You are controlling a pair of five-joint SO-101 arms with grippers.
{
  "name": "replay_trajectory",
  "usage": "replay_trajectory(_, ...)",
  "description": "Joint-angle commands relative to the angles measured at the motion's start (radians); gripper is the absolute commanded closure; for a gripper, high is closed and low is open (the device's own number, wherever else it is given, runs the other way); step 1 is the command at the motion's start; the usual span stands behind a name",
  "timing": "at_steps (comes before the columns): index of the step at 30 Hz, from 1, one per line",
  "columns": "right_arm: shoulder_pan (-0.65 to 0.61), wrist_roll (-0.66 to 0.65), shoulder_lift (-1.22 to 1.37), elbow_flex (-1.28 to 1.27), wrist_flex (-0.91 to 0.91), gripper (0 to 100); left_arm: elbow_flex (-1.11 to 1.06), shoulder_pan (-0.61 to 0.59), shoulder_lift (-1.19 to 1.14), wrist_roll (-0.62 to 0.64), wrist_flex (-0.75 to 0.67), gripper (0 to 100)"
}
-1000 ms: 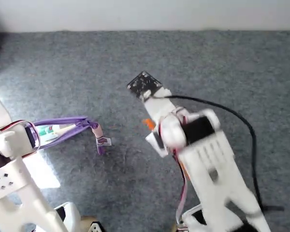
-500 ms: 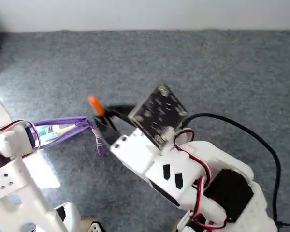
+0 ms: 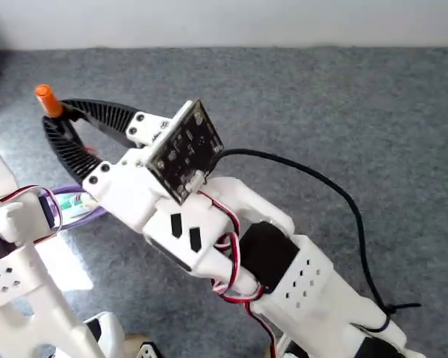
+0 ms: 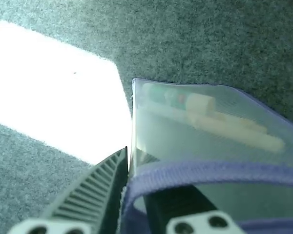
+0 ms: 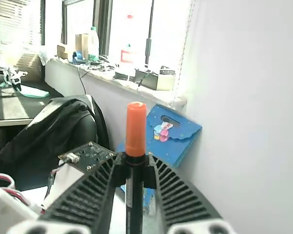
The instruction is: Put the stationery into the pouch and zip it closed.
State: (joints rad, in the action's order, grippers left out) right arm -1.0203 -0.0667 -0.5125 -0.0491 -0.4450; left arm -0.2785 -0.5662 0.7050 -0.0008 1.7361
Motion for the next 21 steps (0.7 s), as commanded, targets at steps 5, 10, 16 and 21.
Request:
replay_trajectory(5,-0.077,-0.114,-0.203,-0.278,0.13,99.1,0.007,-0.009,0.0,0.012,-0.006,99)
replay_trajectory(10,-0.081,-0.167,-0.28,-0.456,0.282,99.1,0.007,-0.009,0.002,0.012,-0.006,99)
replay_trajectory(16,-0.088,-0.141,-0.202,-0.47,0.351,99.1,0.005,-0.009,0.002,0.012,-0.006,99)
replay_trajectory(21,-0.09,-0.089,-0.12,-0.471,0.383,99.1,0.005,-0.009,0.002,0.012,-0.006,99)
